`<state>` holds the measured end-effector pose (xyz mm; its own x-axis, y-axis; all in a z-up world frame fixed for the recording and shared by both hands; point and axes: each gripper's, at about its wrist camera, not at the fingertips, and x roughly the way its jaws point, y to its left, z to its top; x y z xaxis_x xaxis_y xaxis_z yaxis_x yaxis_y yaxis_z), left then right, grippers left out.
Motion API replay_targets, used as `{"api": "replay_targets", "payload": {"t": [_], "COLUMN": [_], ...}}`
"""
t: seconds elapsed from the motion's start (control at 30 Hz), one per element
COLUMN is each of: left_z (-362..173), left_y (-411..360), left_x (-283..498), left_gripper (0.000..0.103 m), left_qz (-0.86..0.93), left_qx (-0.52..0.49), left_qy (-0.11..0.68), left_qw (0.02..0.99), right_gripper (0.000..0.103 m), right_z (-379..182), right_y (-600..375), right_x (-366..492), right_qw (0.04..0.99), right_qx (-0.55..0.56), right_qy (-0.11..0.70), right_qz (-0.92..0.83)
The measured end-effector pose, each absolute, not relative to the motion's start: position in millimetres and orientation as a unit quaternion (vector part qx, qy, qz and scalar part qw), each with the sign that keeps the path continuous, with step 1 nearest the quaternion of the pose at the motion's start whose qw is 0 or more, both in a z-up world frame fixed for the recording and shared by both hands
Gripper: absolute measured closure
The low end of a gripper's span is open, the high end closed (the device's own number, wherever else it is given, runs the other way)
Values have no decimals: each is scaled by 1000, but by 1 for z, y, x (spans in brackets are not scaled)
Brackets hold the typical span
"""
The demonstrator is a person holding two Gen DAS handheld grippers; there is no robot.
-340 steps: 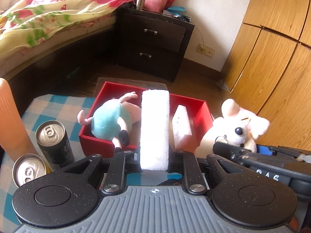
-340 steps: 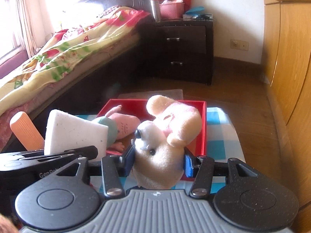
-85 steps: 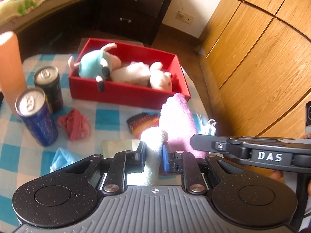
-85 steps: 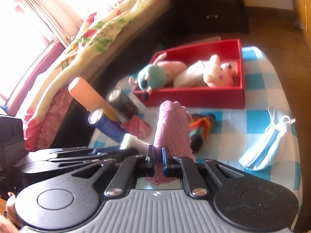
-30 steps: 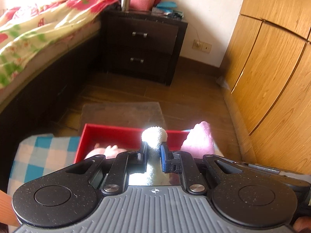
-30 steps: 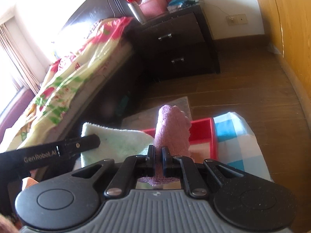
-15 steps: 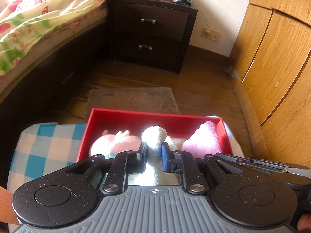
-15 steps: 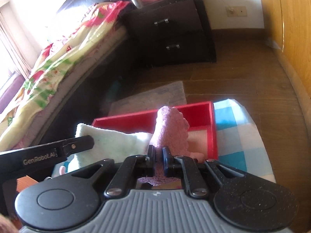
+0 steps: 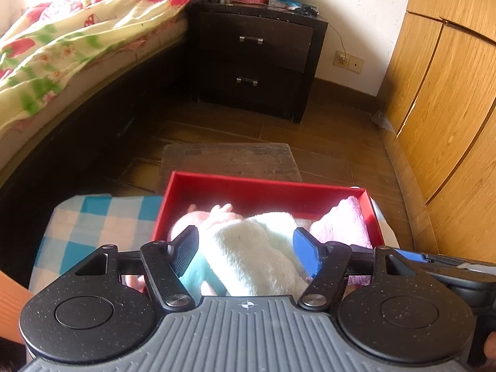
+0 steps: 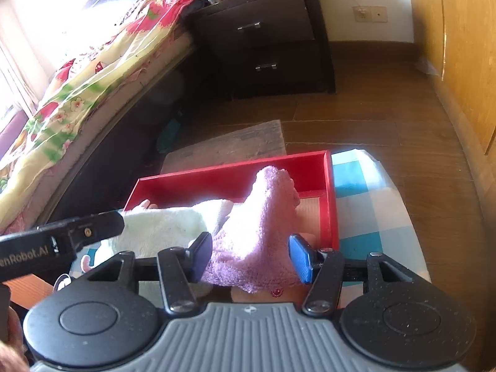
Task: Organize soft objects
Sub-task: 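Carry the towel and pink cloth into the red box and open both tools, then move the left tool to a blue face mask while the right tool reaches another mask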
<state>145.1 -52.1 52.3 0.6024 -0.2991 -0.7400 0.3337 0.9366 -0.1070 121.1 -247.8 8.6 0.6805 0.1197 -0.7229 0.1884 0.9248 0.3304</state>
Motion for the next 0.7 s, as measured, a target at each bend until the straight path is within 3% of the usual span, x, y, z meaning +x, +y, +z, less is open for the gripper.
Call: {"api": "replay_targets", "payload": {"t": [0.2,0.37,0.7], "left_z": [51,46,24], "left_y": [-42,-26,17], "left_x": [131,96,46], "left_gripper": [35,26,24], "left_qz": [-182,-187,-190], "left_qx": [11,25,-2], "left_qy": [419,411,439], "left_qw": [890,892,878], "right_gripper": [70,70,70], "right_z": [21,29,16], "right_y": [-243,-237,-219], "right_x": [107,89,33], "right_qw": [901,900,887], "right_qx": [191,188,193], "right_qy": [390,393,419], "right_qz": [-15,-3,12]}}
